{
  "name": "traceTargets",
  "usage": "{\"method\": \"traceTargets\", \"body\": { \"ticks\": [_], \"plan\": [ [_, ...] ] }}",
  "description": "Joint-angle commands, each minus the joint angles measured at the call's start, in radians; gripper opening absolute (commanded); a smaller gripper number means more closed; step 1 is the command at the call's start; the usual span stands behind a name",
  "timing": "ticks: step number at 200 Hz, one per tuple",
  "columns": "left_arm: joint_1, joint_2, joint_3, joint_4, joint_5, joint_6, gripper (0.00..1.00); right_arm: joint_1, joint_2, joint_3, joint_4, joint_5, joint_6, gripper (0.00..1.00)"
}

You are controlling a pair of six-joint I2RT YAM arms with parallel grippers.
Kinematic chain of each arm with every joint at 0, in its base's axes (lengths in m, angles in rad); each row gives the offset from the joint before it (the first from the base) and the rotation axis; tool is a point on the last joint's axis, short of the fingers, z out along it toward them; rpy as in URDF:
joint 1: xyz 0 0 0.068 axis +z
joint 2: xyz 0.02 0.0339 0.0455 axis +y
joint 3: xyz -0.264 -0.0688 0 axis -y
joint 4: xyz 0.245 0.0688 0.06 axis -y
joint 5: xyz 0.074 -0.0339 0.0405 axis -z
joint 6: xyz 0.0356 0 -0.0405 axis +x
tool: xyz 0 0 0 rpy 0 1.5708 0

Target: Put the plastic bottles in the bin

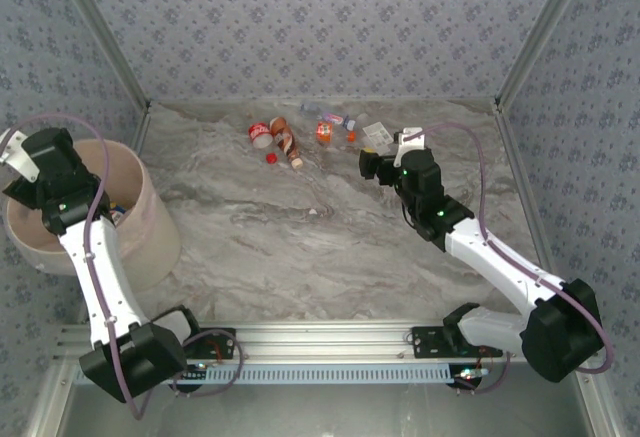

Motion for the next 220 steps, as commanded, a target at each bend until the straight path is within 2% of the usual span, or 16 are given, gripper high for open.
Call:
{"method": "traceTargets", "body": {
  "ticks": [1,24,54,91,136,161,192,220],
  "plan": [
    [0.005,0.016,0.004,0.022,-0.018,-0.068,0.88,-0.006,-0.006,0.029,0.006,0.01,-0.012,1.0],
    [0.004,0.017,0.02,-0.024,0.015,-0.105,0.98,-0.007,-0.006,0.029,-0.006,0.01,-0.012,1.0],
    [-0.014,-0.002,0.023,-0.039,0.134,-0.134,0.98,-0.009,-0.004,0.03,-0.015,0.019,-0.007,1.0],
    [-0.096,0.003,0.058,-0.084,0.171,-0.139,0.98,-0.019,0.01,0.039,-0.039,0.009,0.031,1.0],
    [-0.235,-0.002,0.12,-0.127,0.276,-0.124,0.98,-0.057,0.038,0.037,-0.063,-0.05,0.093,1.0],
    [-0.334,-0.005,0.155,-0.163,0.292,-0.123,0.98,-0.082,0.056,0.033,-0.075,-0.053,0.13,1.0],
    [-0.449,-0.034,0.123,-0.134,0.403,-0.178,0.98,-0.119,0.066,0.022,-0.052,-0.097,0.162,1.0],
    [-0.552,-0.033,0.089,-0.094,0.458,-0.23,0.98,-0.154,0.083,0.029,-0.05,-0.138,0.162,1.0]
  ]
}}
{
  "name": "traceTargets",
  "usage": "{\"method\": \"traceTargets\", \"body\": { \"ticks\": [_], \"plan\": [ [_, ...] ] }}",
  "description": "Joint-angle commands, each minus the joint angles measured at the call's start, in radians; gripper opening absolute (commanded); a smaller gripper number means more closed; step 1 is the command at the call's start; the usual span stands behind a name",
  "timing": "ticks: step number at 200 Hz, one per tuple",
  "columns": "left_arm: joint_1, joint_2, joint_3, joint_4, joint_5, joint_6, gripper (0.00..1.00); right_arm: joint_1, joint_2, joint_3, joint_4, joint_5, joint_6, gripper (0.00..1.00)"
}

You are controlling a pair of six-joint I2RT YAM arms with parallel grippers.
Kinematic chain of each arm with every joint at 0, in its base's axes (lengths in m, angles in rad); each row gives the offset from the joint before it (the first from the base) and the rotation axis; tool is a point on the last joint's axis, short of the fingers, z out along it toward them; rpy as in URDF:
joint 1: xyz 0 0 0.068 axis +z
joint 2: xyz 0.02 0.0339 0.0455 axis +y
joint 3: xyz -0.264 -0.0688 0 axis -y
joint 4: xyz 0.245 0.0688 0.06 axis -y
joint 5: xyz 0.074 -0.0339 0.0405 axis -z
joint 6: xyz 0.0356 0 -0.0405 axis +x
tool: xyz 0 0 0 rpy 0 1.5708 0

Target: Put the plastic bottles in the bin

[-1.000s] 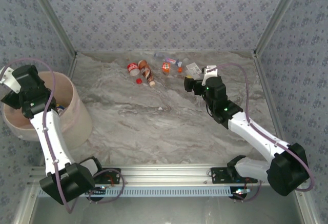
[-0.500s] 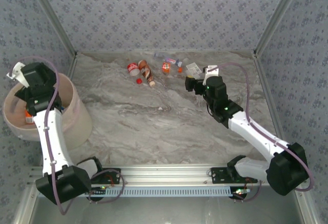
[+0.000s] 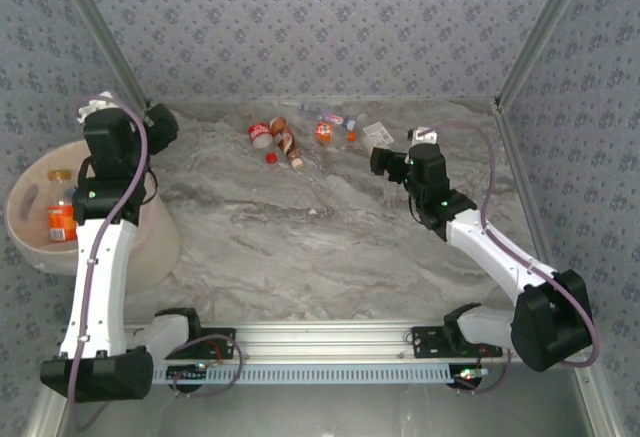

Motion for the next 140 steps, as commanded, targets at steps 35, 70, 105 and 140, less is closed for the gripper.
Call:
{"method": "traceTargets", "body": {
  "ticks": [35,70,105,140],
  "plan": [
    [-0.167,0.021,-0.02,0.091,0.143,-0.074,0.98,-0.066,0.046,0.031,0.029,-0.13,-0.023,1.0],
    [-0.251,0.088,-0.012,0.152,0.211,-0.094,0.98,-0.126,0.147,0.131,-0.039,-0.301,-0.189,1.0],
    [-0.272,0.135,0.013,0.141,0.268,-0.035,0.98,-0.168,0.317,0.312,-0.214,-0.364,-0.326,1.0],
    [-0.273,0.12,-0.008,0.134,0.245,0.009,0.98,-0.222,0.536,0.55,-0.364,-0.494,-0.416,1.0]
  ]
}}
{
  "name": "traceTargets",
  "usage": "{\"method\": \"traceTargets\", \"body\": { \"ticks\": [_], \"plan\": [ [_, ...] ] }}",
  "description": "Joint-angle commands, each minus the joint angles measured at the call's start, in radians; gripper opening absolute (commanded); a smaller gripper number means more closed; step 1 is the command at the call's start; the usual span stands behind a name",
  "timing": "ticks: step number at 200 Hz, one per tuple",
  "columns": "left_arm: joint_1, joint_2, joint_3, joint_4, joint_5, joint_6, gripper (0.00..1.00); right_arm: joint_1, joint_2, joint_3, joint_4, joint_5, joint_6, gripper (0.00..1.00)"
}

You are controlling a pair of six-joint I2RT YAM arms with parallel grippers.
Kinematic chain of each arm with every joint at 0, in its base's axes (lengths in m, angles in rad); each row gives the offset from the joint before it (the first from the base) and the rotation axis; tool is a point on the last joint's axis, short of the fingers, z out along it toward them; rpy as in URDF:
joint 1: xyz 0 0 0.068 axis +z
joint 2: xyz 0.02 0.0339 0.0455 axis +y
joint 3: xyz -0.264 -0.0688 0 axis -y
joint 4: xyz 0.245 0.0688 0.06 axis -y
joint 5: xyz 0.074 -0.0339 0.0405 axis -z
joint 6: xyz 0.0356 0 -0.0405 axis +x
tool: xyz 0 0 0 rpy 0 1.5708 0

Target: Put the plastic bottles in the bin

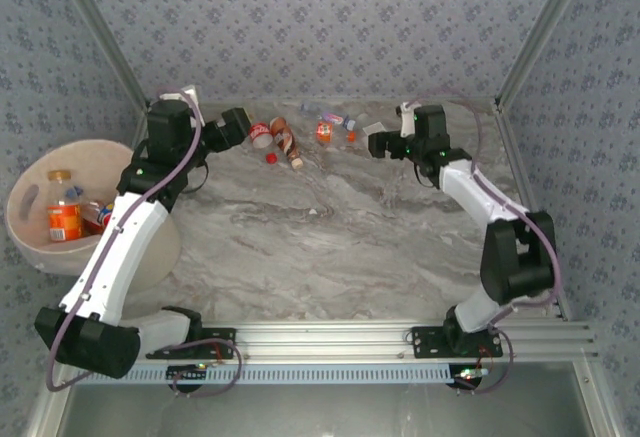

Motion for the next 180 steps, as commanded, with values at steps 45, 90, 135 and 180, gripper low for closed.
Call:
{"method": "traceTargets", "body": {
  "ticks": [45,90,135,180],
  "plan": [
    [0.002,-0.035,0.026,-0.063,-0.082,0.125,0.98,-0.045,0.37,0.429,-0.328,-0.072,-0.265,1.0],
    [0.014,-0.052,0.004,-0.061,-0.123,0.16,0.98,-0.044,0.562,0.684,-0.53,-0.05,-0.256,1.0],
    [0.027,-0.054,-0.005,-0.06,-0.14,0.162,0.98,-0.044,0.659,0.755,-0.559,-0.051,-0.242,1.0],
    [0.035,-0.051,-0.016,-0.058,-0.139,0.155,0.98,-0.014,0.719,0.819,-0.583,0.014,-0.238,1.0]
  ]
}}
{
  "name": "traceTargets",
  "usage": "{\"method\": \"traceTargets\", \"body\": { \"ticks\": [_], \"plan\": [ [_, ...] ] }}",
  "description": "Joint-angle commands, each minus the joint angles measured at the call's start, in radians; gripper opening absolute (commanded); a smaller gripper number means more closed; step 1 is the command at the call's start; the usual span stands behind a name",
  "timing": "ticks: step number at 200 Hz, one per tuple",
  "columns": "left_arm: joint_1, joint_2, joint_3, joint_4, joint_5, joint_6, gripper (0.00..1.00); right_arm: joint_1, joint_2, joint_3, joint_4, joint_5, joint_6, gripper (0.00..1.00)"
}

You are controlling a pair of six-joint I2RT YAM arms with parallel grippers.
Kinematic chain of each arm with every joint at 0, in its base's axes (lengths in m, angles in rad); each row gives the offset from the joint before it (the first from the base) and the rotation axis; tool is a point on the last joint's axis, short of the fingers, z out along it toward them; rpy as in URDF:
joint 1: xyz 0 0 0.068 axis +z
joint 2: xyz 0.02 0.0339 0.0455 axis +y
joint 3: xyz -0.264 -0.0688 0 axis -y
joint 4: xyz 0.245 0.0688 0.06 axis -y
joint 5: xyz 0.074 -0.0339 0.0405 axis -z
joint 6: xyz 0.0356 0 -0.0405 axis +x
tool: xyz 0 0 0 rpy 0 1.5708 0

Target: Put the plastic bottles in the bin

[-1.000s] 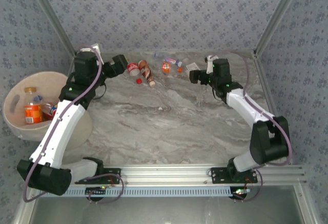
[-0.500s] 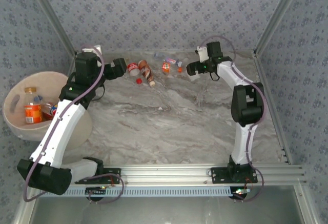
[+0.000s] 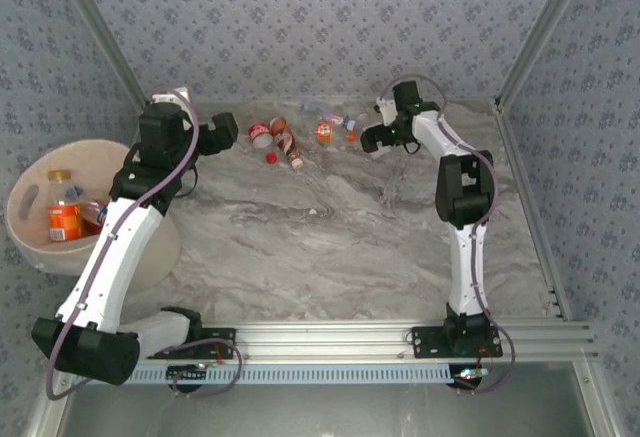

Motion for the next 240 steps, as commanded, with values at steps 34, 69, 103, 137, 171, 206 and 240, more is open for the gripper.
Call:
{"method": "traceTargets", "body": {
  "ticks": [34,69,103,137,171,206,240],
  "plan": [
    [0.009,-0.012,-0.016,-0.008,-0.012,0.006,0.98,0.038,0.094,0.127,-0.104,0.123,0.01,1.0],
    [0.009,-0.016,-0.017,-0.016,-0.011,0.002,0.98,0.044,0.086,0.11,-0.087,0.148,0.026,0.98],
    [0.011,-0.018,-0.017,-0.025,0.006,-0.006,0.98,0.046,0.025,0.023,-0.031,0.145,0.049,0.83],
    [0.011,-0.029,-0.032,-0.018,0.056,-0.029,0.98,0.045,-0.11,-0.164,0.116,0.135,0.097,0.77],
    [0.011,-0.036,-0.074,0.029,0.182,-0.07,0.98,0.051,-0.286,-0.398,0.271,0.152,0.168,0.73],
    [0.004,-0.02,-0.119,0.081,0.31,-0.128,0.98,0.068,-0.482,-0.672,0.452,0.143,0.246,0.71],
    [-0.025,0.011,-0.134,0.106,0.359,-0.16,0.98,0.116,-0.635,-0.878,0.559,0.166,0.29,0.7]
  ]
}}
